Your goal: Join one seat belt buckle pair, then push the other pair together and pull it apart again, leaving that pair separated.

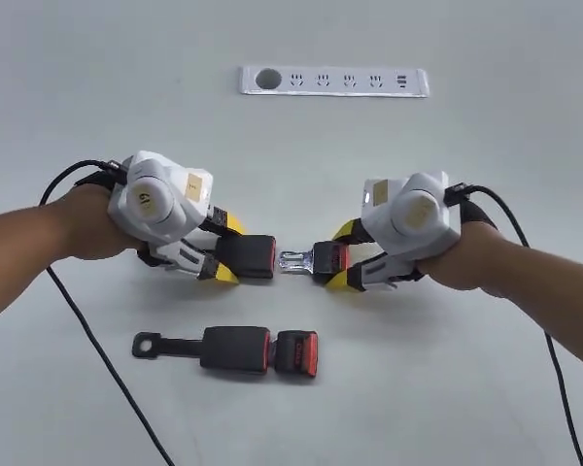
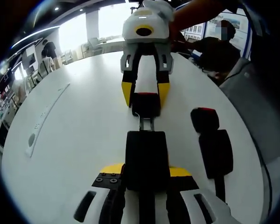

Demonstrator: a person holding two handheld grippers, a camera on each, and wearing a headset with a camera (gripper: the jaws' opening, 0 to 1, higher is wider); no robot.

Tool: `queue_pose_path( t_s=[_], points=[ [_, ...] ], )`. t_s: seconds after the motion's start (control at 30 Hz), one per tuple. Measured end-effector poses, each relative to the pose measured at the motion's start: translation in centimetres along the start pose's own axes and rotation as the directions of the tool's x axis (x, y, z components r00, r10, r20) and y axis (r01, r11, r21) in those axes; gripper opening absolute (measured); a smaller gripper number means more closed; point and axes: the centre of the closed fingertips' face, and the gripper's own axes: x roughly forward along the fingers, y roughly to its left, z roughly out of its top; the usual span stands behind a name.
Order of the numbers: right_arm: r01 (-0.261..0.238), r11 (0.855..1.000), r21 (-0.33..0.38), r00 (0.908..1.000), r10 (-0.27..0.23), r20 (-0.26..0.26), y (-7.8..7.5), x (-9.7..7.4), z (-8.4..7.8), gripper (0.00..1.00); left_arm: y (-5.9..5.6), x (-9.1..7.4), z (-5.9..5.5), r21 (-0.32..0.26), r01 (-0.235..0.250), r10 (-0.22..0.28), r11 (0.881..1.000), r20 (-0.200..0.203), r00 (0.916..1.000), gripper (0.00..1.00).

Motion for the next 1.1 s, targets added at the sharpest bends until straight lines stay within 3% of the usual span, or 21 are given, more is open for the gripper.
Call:
queue_pose_path(
  t_s=[0.4,0.67,0.93,1.1],
  points=[
    [-0.002,1.000,0.005,0.9996,0.002,0.027,-0.1,1.2,1.6,0.35,-0.1,0.0,0.0,-0.003,-0.003,0.003,1.000,-0.006,1.0000,0.34],
    [0.004,1.000,0.006,0.9998,-0.004,0.017,-0.2,1.4,1.7,0.34,-0.1,0.1,0.1,0.008,0.001,-0.001,1.000,-0.022,0.9998,0.34],
    [0.021,0.999,0.037,0.9993,-0.022,0.029,-0.1,2.4,3.1,0.34,0.1,0.3,0.2,0.023,0.011,-0.010,1.000,-0.039,0.9992,0.33],
    [0.025,0.998,0.064,0.9990,-0.027,0.034,-0.3,2.4,2.9,0.34,0.1,0.2,0.2,0.008,0.007,-0.006,1.000,-0.030,0.9995,0.33]
  ],
)
